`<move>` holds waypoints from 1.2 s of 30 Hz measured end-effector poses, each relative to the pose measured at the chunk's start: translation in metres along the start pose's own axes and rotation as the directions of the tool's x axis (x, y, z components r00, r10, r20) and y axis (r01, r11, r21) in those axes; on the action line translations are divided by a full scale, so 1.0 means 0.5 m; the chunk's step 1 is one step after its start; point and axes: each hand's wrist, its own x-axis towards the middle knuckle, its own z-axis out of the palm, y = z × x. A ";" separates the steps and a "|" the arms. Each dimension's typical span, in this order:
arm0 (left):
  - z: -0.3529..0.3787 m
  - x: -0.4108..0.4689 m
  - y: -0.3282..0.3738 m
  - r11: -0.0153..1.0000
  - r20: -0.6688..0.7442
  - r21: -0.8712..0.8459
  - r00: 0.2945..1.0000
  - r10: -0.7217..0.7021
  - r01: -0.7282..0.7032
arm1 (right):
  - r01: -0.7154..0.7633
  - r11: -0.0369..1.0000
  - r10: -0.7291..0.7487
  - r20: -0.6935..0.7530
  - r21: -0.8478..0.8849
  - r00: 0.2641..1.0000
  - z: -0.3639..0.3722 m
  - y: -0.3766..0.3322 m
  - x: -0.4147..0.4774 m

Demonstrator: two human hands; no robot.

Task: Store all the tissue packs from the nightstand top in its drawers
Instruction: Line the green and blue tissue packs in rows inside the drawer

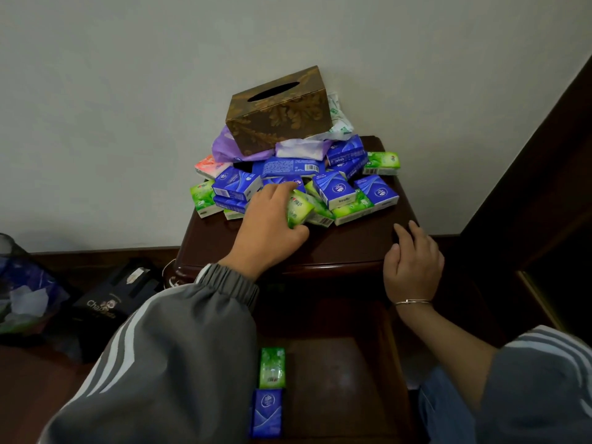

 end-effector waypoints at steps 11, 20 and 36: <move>0.045 0.008 0.015 0.983 0.155 0.153 0.985 0.078 -0.102 | -0.017 1.000 0.018 -0.007 0.015 1.000 0.003 -0.001 -0.001; 0.108 -0.008 -0.008 0.900 0.067 0.421 0.994 0.091 -0.111 | -0.019 1.000 0.019 -0.002 0.002 1.000 0.003 -0.003 0.000; 0.007 -0.071 -0.126 0.930 0.001 0.346 0.991 -0.133 0.124 | -0.025 1.000 0.025 -0.006 0.013 1.000 0.005 -0.004 -0.004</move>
